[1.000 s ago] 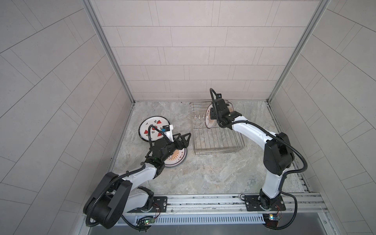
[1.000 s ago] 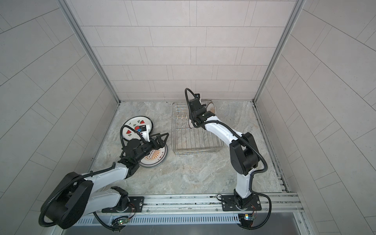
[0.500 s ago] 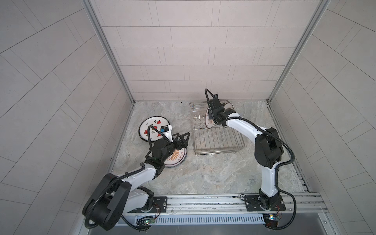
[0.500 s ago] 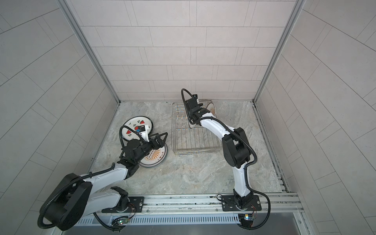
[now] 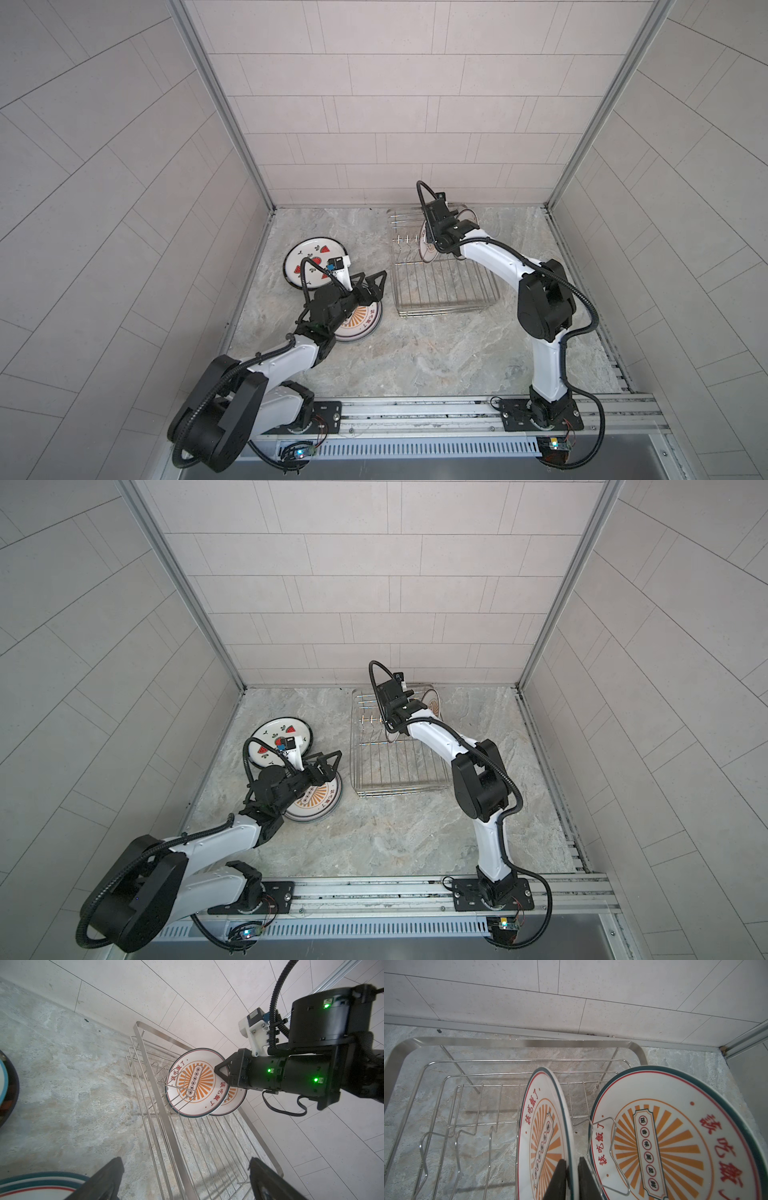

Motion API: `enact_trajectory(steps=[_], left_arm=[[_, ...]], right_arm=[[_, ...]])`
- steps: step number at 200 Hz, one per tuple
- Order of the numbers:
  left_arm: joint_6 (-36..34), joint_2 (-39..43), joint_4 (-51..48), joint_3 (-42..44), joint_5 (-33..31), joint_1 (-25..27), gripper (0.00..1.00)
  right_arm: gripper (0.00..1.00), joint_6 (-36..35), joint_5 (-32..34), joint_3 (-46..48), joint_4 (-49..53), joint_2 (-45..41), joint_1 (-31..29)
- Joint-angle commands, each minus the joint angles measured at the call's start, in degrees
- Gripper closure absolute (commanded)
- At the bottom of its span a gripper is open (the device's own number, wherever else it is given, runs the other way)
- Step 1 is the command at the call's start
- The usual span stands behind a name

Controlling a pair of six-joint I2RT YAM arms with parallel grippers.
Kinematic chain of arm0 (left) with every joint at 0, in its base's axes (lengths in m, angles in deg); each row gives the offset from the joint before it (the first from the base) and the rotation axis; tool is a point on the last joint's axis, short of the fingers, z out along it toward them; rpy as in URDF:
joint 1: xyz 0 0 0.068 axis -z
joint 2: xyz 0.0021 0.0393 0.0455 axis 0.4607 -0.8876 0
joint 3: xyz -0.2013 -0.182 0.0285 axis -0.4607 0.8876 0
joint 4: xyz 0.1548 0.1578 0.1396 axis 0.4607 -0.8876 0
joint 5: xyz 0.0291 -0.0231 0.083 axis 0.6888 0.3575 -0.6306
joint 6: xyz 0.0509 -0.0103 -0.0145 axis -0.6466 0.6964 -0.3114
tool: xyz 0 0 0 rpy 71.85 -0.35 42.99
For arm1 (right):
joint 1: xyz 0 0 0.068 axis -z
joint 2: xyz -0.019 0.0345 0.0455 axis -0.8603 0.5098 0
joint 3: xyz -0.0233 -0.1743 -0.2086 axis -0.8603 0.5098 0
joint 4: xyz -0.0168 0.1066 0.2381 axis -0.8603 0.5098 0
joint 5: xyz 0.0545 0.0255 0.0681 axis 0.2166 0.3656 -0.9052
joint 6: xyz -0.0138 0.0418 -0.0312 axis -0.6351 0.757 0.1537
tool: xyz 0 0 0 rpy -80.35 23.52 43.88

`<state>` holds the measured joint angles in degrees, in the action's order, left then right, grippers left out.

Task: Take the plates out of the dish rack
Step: 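Grasp the top rim of the next sunburst plate in the rack with right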

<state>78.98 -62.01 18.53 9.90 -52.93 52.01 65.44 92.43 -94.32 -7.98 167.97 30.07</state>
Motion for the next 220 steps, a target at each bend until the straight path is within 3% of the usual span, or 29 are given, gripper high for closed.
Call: enact_trajectory(steps=[1,133,220], left_arm=[[-0.27,1.48,1.91,1.12,-0.08,0.29,0.0],[-1.06,3.65,-0.6,1.54,-2.75,0.26,0.0],[-0.57,3.96,0.94,2.43,-2.98,0.23,0.0]], right_arm=[[0.85,-0.17,3.18,-1.85,1.19,0.78,-0.8],[0.92,-3.9,9.52,-2.15,1.73,-3.46,-2.69],[0.93,-5.66,10.93,5.51,-3.63,-11.65,-3.64]])
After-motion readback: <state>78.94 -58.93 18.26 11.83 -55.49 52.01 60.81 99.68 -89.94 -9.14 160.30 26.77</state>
